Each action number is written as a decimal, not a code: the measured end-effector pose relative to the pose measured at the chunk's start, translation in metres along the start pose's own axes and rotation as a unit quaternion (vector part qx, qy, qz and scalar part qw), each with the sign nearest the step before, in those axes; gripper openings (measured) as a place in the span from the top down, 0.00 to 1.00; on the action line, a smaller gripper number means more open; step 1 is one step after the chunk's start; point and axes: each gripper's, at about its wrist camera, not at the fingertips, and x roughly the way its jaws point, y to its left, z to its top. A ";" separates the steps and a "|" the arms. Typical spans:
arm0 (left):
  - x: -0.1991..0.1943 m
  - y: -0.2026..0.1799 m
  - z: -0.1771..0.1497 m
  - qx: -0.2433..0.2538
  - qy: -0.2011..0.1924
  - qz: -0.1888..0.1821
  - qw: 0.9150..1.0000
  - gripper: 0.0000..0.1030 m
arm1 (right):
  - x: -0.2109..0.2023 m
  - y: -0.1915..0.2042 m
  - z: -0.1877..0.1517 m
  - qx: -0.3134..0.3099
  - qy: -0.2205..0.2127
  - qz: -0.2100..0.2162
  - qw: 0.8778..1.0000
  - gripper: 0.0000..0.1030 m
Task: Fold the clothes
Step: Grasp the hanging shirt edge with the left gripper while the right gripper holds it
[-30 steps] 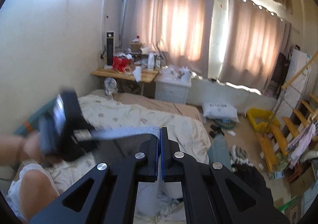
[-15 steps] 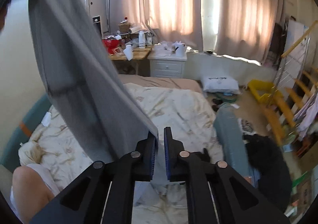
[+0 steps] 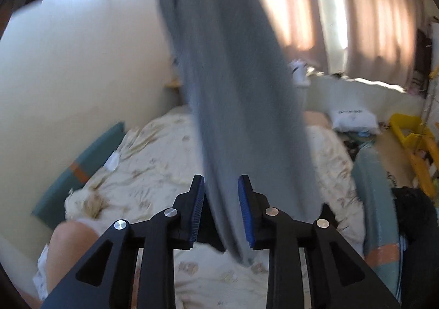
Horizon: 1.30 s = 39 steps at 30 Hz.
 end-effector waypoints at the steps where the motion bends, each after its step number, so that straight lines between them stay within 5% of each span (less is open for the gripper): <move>1: -0.002 0.003 0.002 -0.002 -0.001 0.001 1.000 0.99 | 0.005 0.001 -0.004 -0.005 0.005 -0.007 1.000 0.72; 3: -0.007 0.009 0.005 0.000 -0.004 0.007 1.000 0.99 | 0.017 0.001 -0.010 -0.009 0.008 -0.039 0.999 0.72; 9: -0.025 0.026 0.015 -0.011 -0.019 0.024 0.999 0.99 | 0.037 -0.007 -0.008 0.015 -0.007 -0.028 0.999 0.70; 10: -0.027 0.028 0.016 -0.011 -0.021 0.028 0.999 0.99 | 0.035 -0.007 -0.009 0.014 -0.016 -0.027 0.999 0.64; 13: -0.032 0.032 0.017 -0.009 -0.025 0.034 0.999 0.99 | 0.029 -0.006 -0.008 0.017 -0.047 -0.028 0.998 0.05; 14: -0.034 0.033 0.018 -0.009 -0.025 0.034 0.999 0.99 | 0.026 -0.005 -0.008 0.018 -0.057 -0.028 0.998 0.03; 17: -0.039 0.033 0.019 -0.005 -0.027 0.037 0.999 0.99 | 0.019 -0.007 -0.006 0.020 -0.080 -0.024 0.996 0.05; 25: -0.048 0.032 0.025 0.005 -0.039 0.048 0.998 0.99 | 0.035 0.004 -0.013 0.012 -0.051 0.042 0.998 0.09; 30: -0.051 0.035 0.026 0.000 -0.039 0.043 0.998 0.99 | 0.034 0.021 -0.015 -0.019 -0.051 0.034 0.998 0.22; 32: -0.052 0.038 0.024 -0.004 -0.039 0.043 0.998 0.99 | 0.038 0.019 -0.014 -0.018 -0.045 0.021 0.999 0.48; 34: -0.052 0.042 0.022 -0.008 -0.038 0.042 0.998 0.99 | 0.044 0.013 -0.011 -0.010 -0.037 0.011 0.999 0.57; 37: -0.051 0.048 0.020 -0.010 -0.037 0.047 0.998 0.99 | 0.057 0.002 -0.012 0.000 -0.014 0.006 1.000 0.98; 39: -0.047 0.056 0.016 -0.007 -0.032 0.060 0.998 0.99 | 0.051 -0.009 -0.008 0.004 -0.012 -0.024 1.000 0.98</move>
